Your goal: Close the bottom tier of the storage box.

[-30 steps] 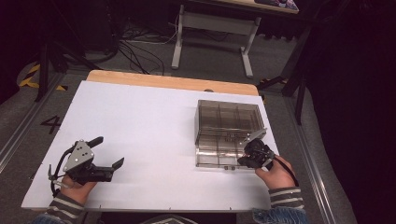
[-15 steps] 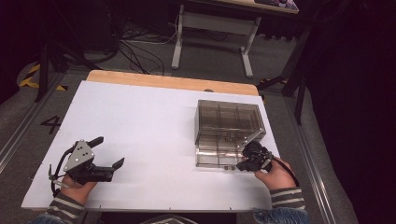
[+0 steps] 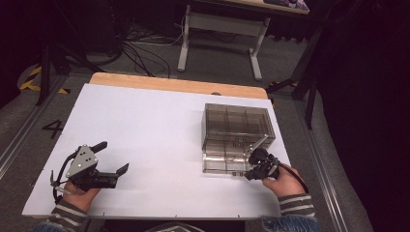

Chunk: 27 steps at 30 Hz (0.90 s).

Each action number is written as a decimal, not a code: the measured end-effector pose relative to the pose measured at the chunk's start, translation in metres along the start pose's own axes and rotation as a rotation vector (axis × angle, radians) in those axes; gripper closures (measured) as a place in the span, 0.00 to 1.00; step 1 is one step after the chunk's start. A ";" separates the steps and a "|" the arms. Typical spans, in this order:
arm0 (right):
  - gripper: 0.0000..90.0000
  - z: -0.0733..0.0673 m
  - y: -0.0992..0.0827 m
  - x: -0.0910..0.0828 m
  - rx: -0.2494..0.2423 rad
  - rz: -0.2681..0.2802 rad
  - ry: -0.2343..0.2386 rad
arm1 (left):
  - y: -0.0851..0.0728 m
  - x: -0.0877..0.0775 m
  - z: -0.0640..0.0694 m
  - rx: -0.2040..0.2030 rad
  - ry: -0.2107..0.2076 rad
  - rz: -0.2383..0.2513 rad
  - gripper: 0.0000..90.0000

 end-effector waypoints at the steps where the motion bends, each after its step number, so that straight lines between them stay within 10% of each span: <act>1: 0.99 0.000 0.000 0.001 0.000 -0.003 0.001 | 0.000 0.000 0.000 0.000 0.000 0.000 0.01; 27: 0.98 0.003 0.009 0.005 0.016 0.031 -0.076 | 0.000 0.000 0.000 0.003 -0.001 -0.001 0.01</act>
Point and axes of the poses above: each handheld gripper's, and its own axes: x roughly forward along the jaws, y roughly out of its top, z roughly to its right, the point moved 4 cm from there along x, roughly forward along the jaws, and after that the axes turned 13 degrees about -z, right-handed, at the moved point
